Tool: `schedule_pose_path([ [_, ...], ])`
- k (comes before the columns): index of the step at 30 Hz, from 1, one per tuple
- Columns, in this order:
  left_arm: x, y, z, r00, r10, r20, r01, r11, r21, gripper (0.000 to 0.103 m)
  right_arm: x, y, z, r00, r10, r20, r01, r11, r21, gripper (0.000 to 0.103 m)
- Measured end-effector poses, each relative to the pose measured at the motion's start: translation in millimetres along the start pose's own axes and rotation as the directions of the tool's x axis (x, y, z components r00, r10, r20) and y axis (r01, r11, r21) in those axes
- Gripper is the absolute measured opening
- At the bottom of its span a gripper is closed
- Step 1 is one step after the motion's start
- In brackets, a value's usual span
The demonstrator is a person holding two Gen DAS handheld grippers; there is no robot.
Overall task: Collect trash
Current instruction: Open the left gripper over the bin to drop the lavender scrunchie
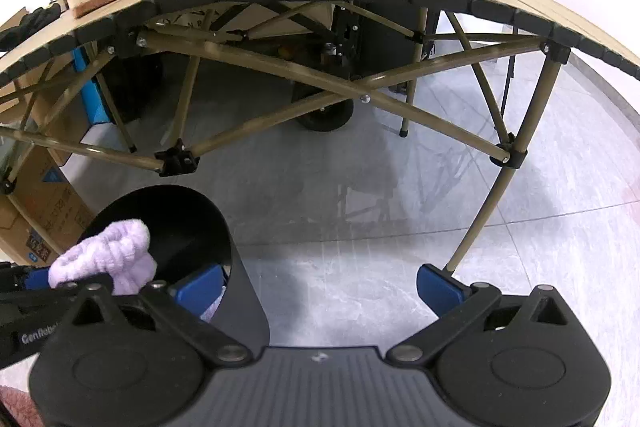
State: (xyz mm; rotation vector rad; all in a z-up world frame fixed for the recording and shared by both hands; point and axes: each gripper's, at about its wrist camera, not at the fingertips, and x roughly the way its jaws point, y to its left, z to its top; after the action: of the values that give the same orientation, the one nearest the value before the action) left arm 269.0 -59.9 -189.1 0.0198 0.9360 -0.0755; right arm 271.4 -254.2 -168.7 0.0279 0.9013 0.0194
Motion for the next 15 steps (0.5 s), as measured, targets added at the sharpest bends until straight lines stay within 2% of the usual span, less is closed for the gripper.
schedule_pose_path([
  [1, -0.8, 0.9, -0.1, 1.000, 0.018, 0.004, -0.018, 1.000, -0.003, 0.092, 0.6, 0.1, 0.0, 1.000, 0.000, -0.002, 0.000, 1.000, 0.001, 0.103],
  [3, -3.6, 2.7, 0.2, 0.998, 0.054, 0.021, -0.054, 0.998, -0.012, 0.102, 0.6, 1.1, -0.1, 1.000, 0.002, -0.003, -0.002, 1.000, 0.001, 0.103],
  [15, -7.6, 9.4, -0.3, 0.996, 0.082, 0.031, -0.081, 0.997, -0.012, 0.103, 3.6, 13.2, 0.4, 1.000, 0.018, -0.008, -0.018, 1.000, -0.024, 0.103],
])
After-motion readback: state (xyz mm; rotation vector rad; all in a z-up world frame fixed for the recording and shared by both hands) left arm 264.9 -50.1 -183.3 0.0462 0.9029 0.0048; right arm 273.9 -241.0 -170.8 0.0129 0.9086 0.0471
